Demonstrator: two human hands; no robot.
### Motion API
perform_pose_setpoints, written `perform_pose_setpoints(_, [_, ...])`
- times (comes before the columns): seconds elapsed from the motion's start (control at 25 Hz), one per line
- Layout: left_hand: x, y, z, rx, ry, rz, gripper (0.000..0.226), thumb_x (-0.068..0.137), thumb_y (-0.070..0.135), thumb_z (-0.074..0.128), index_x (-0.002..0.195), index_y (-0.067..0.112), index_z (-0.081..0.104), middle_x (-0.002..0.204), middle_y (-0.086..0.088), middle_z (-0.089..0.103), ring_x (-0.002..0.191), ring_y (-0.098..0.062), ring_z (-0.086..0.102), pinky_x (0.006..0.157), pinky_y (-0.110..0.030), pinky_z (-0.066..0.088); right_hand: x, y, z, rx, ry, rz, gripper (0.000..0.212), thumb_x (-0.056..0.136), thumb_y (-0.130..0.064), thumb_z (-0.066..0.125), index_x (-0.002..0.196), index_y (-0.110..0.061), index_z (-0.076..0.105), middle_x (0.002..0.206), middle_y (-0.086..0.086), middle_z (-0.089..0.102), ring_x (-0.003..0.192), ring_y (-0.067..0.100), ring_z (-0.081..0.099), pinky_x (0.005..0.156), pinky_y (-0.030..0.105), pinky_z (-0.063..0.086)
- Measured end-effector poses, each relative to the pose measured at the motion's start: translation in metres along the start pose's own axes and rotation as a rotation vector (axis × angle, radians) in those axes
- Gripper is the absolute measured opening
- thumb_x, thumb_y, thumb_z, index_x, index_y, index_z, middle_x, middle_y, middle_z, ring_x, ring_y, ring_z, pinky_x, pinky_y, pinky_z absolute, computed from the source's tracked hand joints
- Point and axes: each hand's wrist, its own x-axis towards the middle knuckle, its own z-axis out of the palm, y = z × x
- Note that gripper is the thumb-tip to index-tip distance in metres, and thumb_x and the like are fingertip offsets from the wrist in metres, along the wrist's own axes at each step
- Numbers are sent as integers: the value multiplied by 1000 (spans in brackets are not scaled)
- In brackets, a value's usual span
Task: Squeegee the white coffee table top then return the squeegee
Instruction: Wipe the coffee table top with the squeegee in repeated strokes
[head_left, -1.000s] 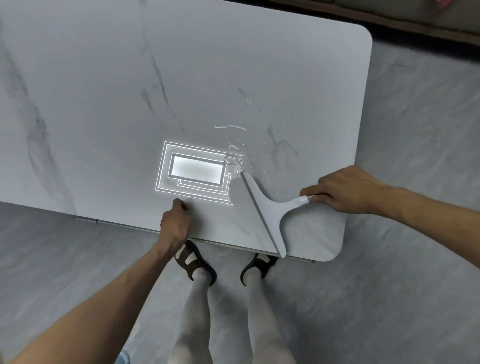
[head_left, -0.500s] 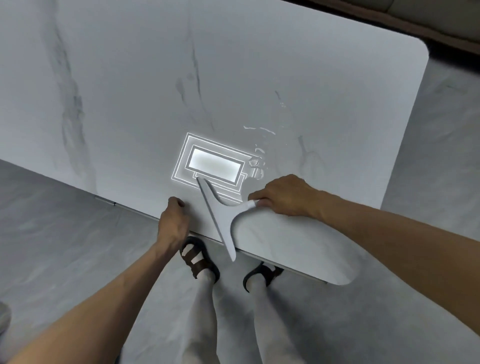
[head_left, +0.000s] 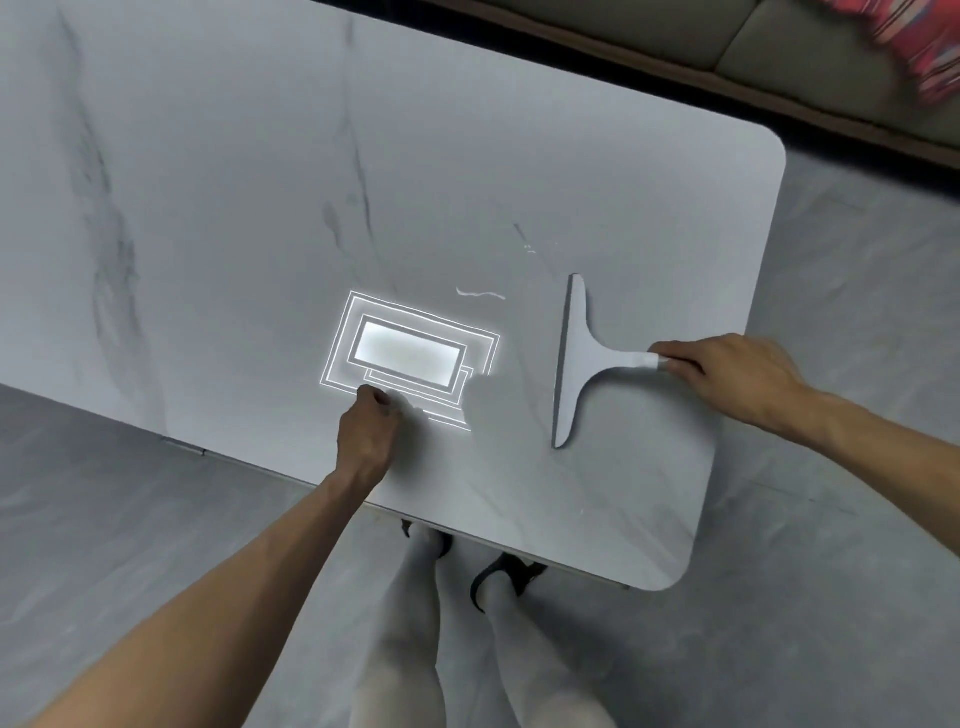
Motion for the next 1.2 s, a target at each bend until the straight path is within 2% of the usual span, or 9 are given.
perform_pose_setpoints(0.2, [28, -19, -40, -60, 150, -73, 19, 97, 20, 45, 110, 8, 53, 97, -4, 55, 85, -28, 56, 76, -36, 48, 16, -105, 3, 35, -130, -256, 34, 97, -55, 27, 126, -55, 45, 99, -11, 68, 95, 18, 65, 69, 32, 42])
perform_pose_setpoints(0.4, [59, -51, -93, 42, 136, -84, 20, 94, 12, 44, 112, 8, 52, 92, -5, 55, 84, -30, 56, 72, -35, 46, 51, -269, 49, 76, -300, -605, 28, 101, -39, 34, 121, -45, 53, 71, -5, 48, 68, 22, 57, 52, 29, 31])
perform_pose_setpoints(0.52, [75, -55, -113, 83, 89, -74, 22, 90, 8, 45, 111, 8, 53, 90, -6, 57, 84, -32, 58, 73, -38, 49, 72, -299, 58, 34, -332, -659, 29, 101, -36, 35, 123, -43, 52, 75, -3, 50, 69, 24, 56, 50, 29, 25])
perform_pose_setpoints(0.68, [90, -34, -112, 113, 35, 0, 18, 88, 5, 44, 104, 10, 52, 87, -4, 57, 79, -28, 53, 67, -32, 39, 105, -254, 37, 45, -288, -511, 32, 101, -42, 33, 127, -49, 50, 96, 0, 63, 89, 26, 63, 72, 34, 47])
perform_pose_setpoints(0.8, [95, -4, -101, 86, 19, 46, 14, 96, 19, 43, 102, 12, 54, 83, -1, 58, 77, -26, 54, 68, -32, 42, 126, -187, 10, 60, -176, -330, 33, 100, -48, 31, 127, -51, 49, 94, -3, 65, 93, 22, 64, 75, 32, 47])
perform_pose_setpoints(0.92, [98, 31, -84, 78, -35, 64, 25, 98, 33, 42, 98, 13, 57, 82, 0, 61, 78, -25, 56, 68, -30, 41, 121, -119, -5, 96, -119, -142, 34, 99, -49, 29, 128, -52, 48, 101, -7, 68, 99, 19, 63, 80, 33, 48])
perform_pose_setpoints(1.04, [100, 61, -65, 103, -58, 55, 24, 97, 31, 44, 92, 12, 56, 81, -2, 63, 78, -26, 56, 69, -29, 38, 97, -61, -15, 130, -84, 6, 35, 100, -52, 24, 127, -55, 45, 116, -13, 68, 104, 20, 63, 79, 33, 47])
perform_pose_setpoints(1.12, [101, 82, -50, 110, -69, 80, 10, 94, 22, 46, 90, 13, 50, 85, -2, 61, 77, -24, 55, 69, -29, 37, 75, -29, -25, 111, -79, 105, 35, 98, -56, 21, 125, -58, 44, 118, -16, 67, 104, 20, 64, 73, 32, 44])
perform_pose_setpoints(1.2, [102, 99, -37, 108, -57, 94, 13, 93, 18, 47, 102, 12, 54, 99, -6, 62, 89, -26, 59, 74, -29, 39, 56, -8, -39, 87, -58, 161, 42, 94, -60, 18, 126, -58, 44, 118, -18, 67, 104, 19, 64, 70, 30, 41])
